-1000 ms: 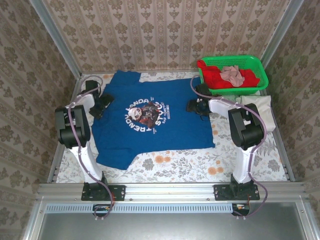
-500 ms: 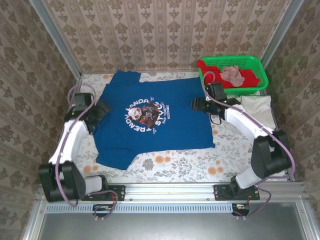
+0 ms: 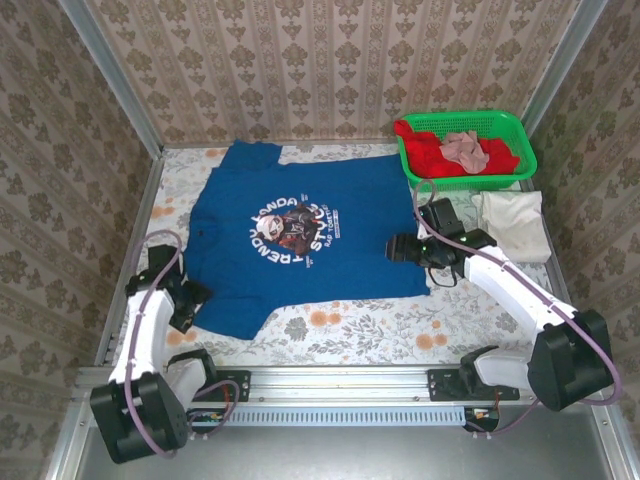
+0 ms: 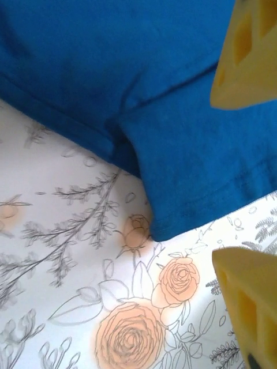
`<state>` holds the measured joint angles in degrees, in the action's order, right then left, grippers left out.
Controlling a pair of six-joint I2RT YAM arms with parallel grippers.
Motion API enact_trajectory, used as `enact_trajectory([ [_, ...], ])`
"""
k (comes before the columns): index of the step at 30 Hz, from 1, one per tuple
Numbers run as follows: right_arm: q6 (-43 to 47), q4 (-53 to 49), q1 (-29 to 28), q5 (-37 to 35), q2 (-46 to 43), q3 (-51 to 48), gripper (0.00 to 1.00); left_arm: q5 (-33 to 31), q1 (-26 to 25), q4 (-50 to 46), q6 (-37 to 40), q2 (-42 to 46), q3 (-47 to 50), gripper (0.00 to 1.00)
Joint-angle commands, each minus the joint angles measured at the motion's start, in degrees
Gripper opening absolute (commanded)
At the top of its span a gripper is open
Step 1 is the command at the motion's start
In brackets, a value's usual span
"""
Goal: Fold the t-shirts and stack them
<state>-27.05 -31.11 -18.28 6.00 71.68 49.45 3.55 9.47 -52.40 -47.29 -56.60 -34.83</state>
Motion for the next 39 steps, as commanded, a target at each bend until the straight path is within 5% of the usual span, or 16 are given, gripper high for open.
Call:
enact_trajectory([
  [1,-1.7,-1.4,-0.1,0.9,-0.5,-1.3,0.79,4.9,-0.3,-0.5,0.4,-2.3,1.6,0.53],
  [4,-1.1,-0.9,-0.2,1.1,0.7,-1.3,0.79,5.3,-0.7,3.1,-1.5,-2.2,4.4,0.35],
  [11,0.9,-0.2,-0.1,2.5,4.9,0.6,0.79,7.1,-0.7,11.0,-7.3,-9.3,8.8,0.18],
  [14,2.3,-1.3,-0.2,2.6,6.3,2.4,0.79,8.6,-1.3,7.9,-10.6,-13.1,8.5,0.17],
  [16,3.0,-1.5,-0.1,2.0,6.5,3.1,0.79,8.1,-2.9,3.5,-12.7,-13.0,8.0,0.07],
  [23,4.3,-1.1,0.0,0.8,7.7,4.6,0.79,11.2,-4.0,-0.1,-30.1,3.3,17.3,0.01],
  [29,4.6,-0.4,0.4,0.3,9.5,5.8,0.79,10.4,-4.2,-14.1,-37.1,16.1,16.0,0.00],
  [32,4.6,0.2,0.8,0.4,10.3,6.3,0.79,11.7,-4.4,-16.6,-36.0,18.3,15.4,0.02],
  [39,4.7,0.2,1.1,1.4,13.1,9.0,0.79,5.2,-4.2,-17.4,-29.8,14.6,4.2,0.51],
])
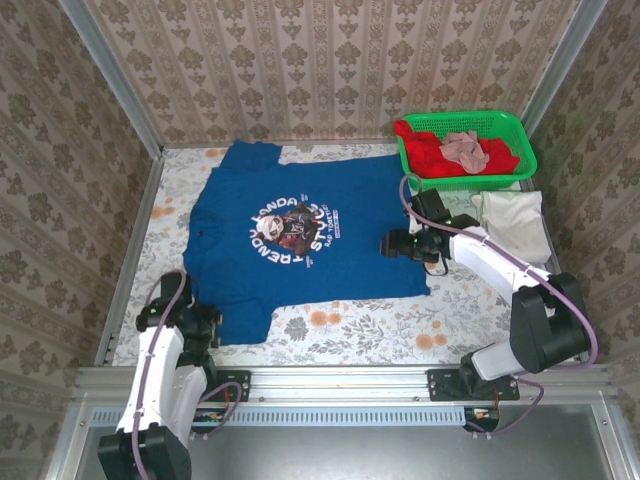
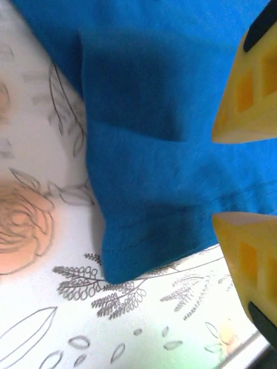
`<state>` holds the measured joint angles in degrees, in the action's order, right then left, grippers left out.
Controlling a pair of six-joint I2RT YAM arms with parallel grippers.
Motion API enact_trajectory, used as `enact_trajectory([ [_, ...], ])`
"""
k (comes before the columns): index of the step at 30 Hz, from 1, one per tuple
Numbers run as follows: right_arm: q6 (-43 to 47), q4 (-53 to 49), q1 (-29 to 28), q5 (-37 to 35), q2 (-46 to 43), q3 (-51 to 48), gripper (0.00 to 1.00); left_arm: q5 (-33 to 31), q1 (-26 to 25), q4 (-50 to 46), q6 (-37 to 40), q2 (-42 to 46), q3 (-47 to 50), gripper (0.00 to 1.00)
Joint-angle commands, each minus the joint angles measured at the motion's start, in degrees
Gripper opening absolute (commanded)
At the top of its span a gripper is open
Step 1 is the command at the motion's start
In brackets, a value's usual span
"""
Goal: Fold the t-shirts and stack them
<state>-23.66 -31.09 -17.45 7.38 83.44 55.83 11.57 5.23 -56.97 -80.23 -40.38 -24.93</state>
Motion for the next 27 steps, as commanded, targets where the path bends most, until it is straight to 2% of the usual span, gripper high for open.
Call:
enact_trajectory([
  [1,1.5,0.2,0.2,0.2,1.6,3.0,0.79,-3.6,0.3,-12.2,5.5,-3.0,-7.3,0.57],
  [3,1.8,0.1,0.3,0.4,2.3,4.0,0.80,-5.1,1.0,-10.7,13.1,-6.8,-10.8,0.70],
  [5,2.0,0.2,0.3,0.4,2.5,4.5,0.79,-5.2,2.6,-8.7,21.5,-11.1,-13.4,0.73],
  [8,2.2,0.2,0.5,0.4,2.8,4.5,0.80,-4.2,4.6,-5.3,30.7,-19.2,-16.3,0.65],
  [11,2.3,0.1,0.5,0.5,2.7,4.0,0.79,-4.7,5.3,-2.1,35.7,-25.9,-17.7,0.56],
  [17,1.9,-0.1,0.7,-0.4,0.6,3.1,0.80,-6.6,7.8,-2.3,42.8,-35.2,-18.3,0.50],
  [23,0.0,0.2,0.8,-0.6,-0.8,1.2,0.80,-0.8,7.9,5.4,42.1,-38.5,-14.9,0.42],
  [27,-0.7,0.2,0.8,-0.9,-1.3,0.7,0.80,-0.5,7.8,7.5,42.4,-40.9,-13.5,0.38],
])
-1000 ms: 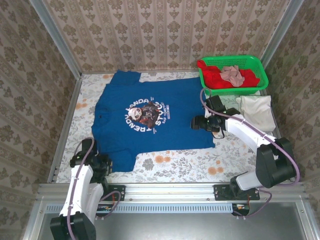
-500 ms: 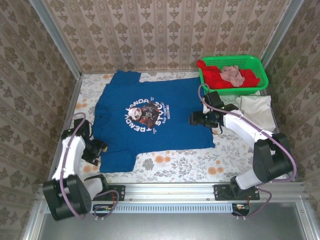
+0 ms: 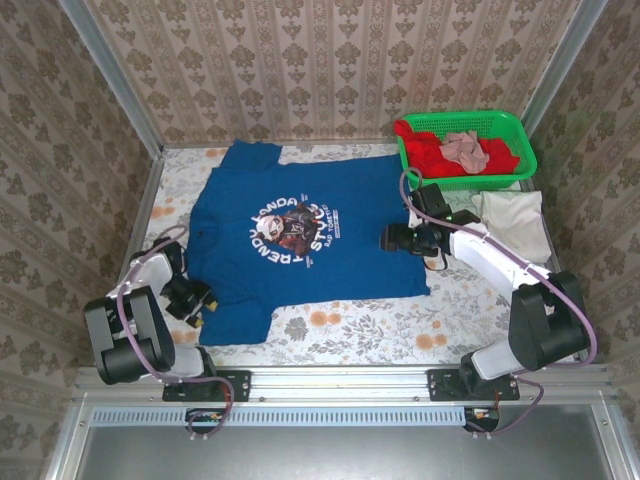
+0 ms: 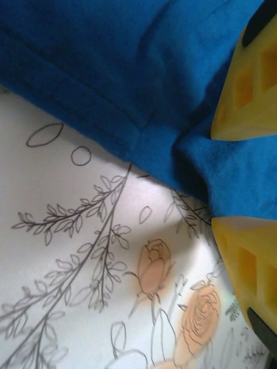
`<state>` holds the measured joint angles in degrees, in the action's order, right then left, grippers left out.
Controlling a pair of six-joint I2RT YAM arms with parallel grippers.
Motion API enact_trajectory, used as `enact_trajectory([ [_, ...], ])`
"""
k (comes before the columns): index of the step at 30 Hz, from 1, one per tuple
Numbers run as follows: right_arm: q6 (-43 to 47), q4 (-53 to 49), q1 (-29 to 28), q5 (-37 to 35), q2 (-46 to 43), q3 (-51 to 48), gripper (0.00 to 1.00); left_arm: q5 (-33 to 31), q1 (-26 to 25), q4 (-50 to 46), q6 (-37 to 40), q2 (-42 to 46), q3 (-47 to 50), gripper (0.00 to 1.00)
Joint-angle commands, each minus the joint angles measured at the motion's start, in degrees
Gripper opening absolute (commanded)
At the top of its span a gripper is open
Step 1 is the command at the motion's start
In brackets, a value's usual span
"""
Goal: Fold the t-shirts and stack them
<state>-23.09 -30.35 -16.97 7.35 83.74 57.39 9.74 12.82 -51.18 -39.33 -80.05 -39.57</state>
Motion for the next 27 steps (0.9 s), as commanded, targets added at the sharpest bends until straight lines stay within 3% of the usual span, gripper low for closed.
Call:
enact_trajectory([
  [1,-1.3,-0.6,0.3,-1.0,-1.7,-0.9,0.80,0.7,0.2,1.6,1.7,-1.8,1.4,0.37],
  [8,-2.1,-0.6,0.3,-1.4,-2.2,-1.6,0.80,-0.6,0.3,1.7,0.8,-2.0,2.7,0.30],
  [15,-3.2,1.4,0.3,-1.1,-2.0,-1.7,0.80,-4.0,0.6,-3.8,-0.1,3.8,0.9,0.43],
  [27,-4.5,1.8,0.3,-1.0,-0.9,-1.6,0.80,-3.5,1.1,-3.6,-3.0,4.5,3.3,0.40],
])
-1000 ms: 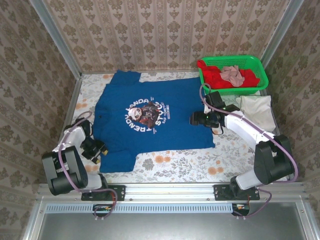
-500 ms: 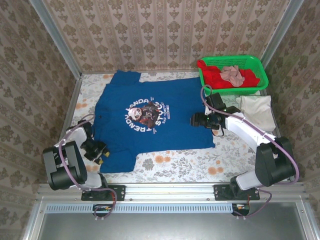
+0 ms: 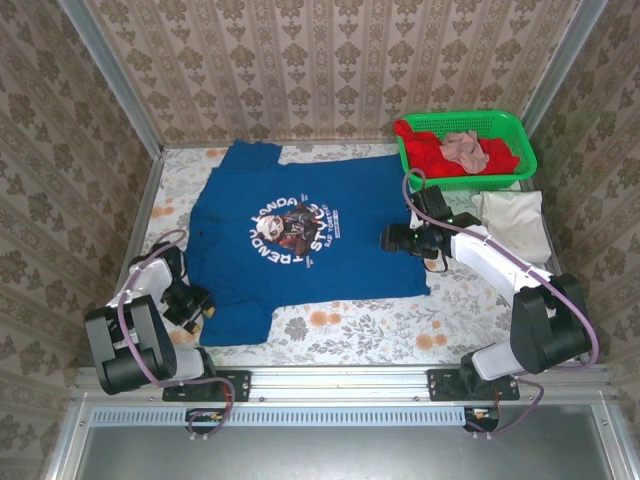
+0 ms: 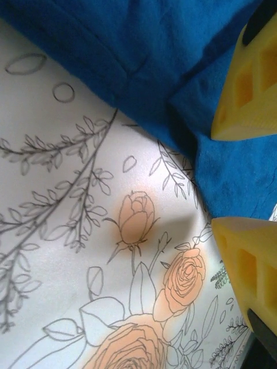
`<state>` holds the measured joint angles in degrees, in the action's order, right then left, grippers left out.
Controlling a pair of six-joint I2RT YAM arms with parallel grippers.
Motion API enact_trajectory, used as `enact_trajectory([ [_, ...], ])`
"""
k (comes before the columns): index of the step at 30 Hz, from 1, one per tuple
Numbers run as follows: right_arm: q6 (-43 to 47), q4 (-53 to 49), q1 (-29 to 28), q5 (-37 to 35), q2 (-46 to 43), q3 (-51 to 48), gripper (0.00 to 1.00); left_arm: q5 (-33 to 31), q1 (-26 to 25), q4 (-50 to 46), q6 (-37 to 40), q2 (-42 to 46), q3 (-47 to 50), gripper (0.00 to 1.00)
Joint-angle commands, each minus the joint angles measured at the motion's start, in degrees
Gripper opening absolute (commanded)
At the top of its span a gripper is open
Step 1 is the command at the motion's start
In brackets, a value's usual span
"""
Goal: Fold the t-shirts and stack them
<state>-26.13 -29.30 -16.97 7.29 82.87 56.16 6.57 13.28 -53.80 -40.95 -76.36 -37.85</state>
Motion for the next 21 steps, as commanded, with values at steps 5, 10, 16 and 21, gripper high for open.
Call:
enact_trajectory([
  [5,-2.5,2.0,0.2,-0.8,0.4,-0.7,0.80,3.4,0.7,5.4,-2.3,-4.1,4.0,0.40],
  [10,-2.6,1.3,0.2,-1.3,0.5,0.0,0.79,4.2,0.7,8.0,-2.9,-7.2,5.1,0.25],
  [16,-4.8,-0.5,0.3,-4.3,-1.6,-2.1,0.79,4.0,0.7,7.3,-3.6,-4.2,6.5,0.00],
  [21,-8.6,-4.0,1.2,-8.2,-6.3,-5.4,0.77,4.0,0.7,5.1,-5.0,0.7,8.0,0.00],
])
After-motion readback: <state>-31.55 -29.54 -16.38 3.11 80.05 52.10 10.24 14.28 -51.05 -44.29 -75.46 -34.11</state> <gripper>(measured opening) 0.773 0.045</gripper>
